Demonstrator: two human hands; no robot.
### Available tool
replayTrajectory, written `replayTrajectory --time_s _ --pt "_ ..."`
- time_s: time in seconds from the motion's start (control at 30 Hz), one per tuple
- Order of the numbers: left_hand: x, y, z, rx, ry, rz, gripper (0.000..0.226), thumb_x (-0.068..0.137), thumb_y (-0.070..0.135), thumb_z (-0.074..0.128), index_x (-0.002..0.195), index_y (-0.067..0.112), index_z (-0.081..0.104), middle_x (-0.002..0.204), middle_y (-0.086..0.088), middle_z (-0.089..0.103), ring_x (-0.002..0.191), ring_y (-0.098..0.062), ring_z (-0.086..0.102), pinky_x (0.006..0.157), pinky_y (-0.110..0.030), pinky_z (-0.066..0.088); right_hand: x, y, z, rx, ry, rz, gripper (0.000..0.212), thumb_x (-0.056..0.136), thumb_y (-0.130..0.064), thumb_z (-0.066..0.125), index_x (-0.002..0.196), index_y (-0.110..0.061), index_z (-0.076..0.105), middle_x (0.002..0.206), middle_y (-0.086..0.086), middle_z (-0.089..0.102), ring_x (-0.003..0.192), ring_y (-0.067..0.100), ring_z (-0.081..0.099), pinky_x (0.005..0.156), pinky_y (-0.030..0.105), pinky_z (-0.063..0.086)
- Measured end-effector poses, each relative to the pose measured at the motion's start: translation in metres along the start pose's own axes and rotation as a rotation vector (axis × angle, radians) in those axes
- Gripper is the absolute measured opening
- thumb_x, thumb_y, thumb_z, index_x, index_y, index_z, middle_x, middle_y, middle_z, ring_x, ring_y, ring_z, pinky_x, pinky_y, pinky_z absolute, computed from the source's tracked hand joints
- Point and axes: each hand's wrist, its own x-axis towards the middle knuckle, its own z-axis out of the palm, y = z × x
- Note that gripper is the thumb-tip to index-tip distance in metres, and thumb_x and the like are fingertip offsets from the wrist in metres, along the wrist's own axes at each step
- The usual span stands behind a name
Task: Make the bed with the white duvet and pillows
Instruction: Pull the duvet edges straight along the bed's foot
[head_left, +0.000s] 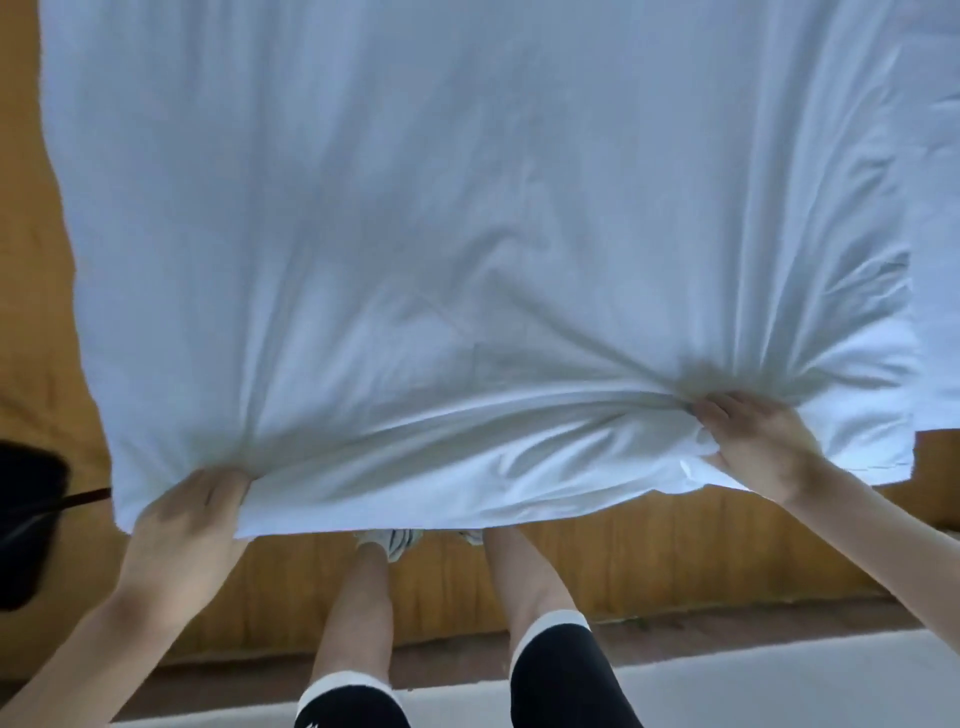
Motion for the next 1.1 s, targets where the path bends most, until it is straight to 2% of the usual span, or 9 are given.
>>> replayTrajectory --time_s 0.07,0.13,0.23,0.3,0.4,0.57,0.7,0.83,1.1 --pt "-0.014 0.023 0.002 -0.018 -0.01 0.097 0.018 0.065 -0.002 0.054 0.082 0.003 0.055 0.066 -0.017 0.06 0.055 -0.035 0.061 0.046 -0.038 0.05 -0.029 0.011 -0.013 0.007 -0.037 0.044 0.076 0.024 -0.009 0.093 0.094 -0.008 0.061 0.069 0.011 0.064 0.055 0.031 0.064 0.049 0.033 0.052" --pt "-0.014 0.027 0.018 0.05 -0.109 0.076 0.033 0.052 -0.015 0.066 0.08 0.001 0.058 0.068 -0.017 0.056 0.057 -0.036 0.058 0.046 -0.039 0.05 -0.036 0.015 -0.014 -0.061 -0.105 0.079 0.085 0.02 -0.015 0.097 0.098 -0.008 0.063 0.08 0.012 0.067 0.067 0.034 0.067 0.061 0.037 0.056" --pt "-0.002 0.02 0.037 0.077 -0.287 0.022 0.05 0.04 -0.011 0.081 0.084 0.0 0.06 0.076 -0.015 0.053 0.064 -0.037 0.056 0.052 -0.045 0.051 -0.03 -0.012 0.018 -0.022 -0.333 0.172 0.091 0.048 -0.051 0.09 0.123 -0.013 0.055 0.116 0.013 0.062 0.111 0.035 0.061 0.095 0.041 0.048" --pt "-0.007 0.014 0.04 0.051 -0.359 0.053 0.047 0.056 0.023 0.083 0.091 0.002 0.06 0.084 -0.011 0.054 0.074 -0.033 0.057 0.062 -0.044 0.053 -0.027 -0.021 0.023 0.044 -0.347 0.243 0.076 0.074 -0.069 0.062 0.123 -0.011 0.058 0.121 0.01 0.058 0.117 0.032 0.056 0.097 0.042 0.047" --pt "-0.018 0.007 0.032 -0.01 -0.305 0.149 0.059 0.082 0.059 0.048 0.102 0.004 0.061 0.094 -0.007 0.057 0.085 -0.027 0.056 0.066 -0.04 0.052 -0.018 -0.017 0.016 0.111 0.011 0.343 0.064 0.097 -0.061 0.029 0.105 -0.008 0.066 0.107 0.01 0.06 0.095 0.037 0.058 0.081 0.043 0.048" --pt "0.06 0.034 0.023 -0.054 0.203 0.105 0.033 0.1 0.028 0.042 0.109 0.001 0.06 0.109 -0.021 0.063 0.093 -0.042 0.059 0.077 -0.046 0.049 0.063 0.0 0.004 0.078 0.382 0.449 0.05 0.1 -0.038 0.041 0.137 -0.004 0.045 0.136 0.027 0.046 0.122 0.044 0.044 0.105 0.05 0.034" --pt "0.172 0.106 0.026 -0.104 0.302 0.046 0.038 0.097 0.024 0.047 0.129 0.005 0.054 0.14 -0.027 0.043 0.128 -0.044 0.041 0.108 -0.047 0.032 0.163 -0.014 -0.015 0.185 0.44 0.498 0.06 0.099 -0.047 0.033 0.149 -0.012 0.034 0.152 0.025 0.03 0.138 0.045 0.029 0.113 0.054 0.023" --pt "0.232 0.133 0.051 -0.021 0.17 0.081 0.051 0.098 0.036 0.039 0.143 0.012 0.042 0.153 -0.023 0.028 0.142 -0.039 0.025 0.115 -0.05 0.018 0.203 -0.028 0.001 0.178 0.34 0.482 0.062 0.098 -0.052 0.029 0.151 -0.02 0.028 0.158 0.017 0.022 0.145 0.038 0.019 0.116 0.05 0.013" --pt "0.112 -0.001 0.078 0.044 0.084 -0.415 0.061 0.099 0.037 0.026 0.152 0.008 0.018 0.159 -0.017 0.011 0.147 -0.035 0.009 0.117 -0.052 0.005 0.046 0.026 0.075 0.122 0.043 0.979 0.071 0.098 -0.049 0.018 0.151 -0.001 0.022 0.157 0.022 0.02 0.145 0.037 0.019 0.118 0.049 0.015"
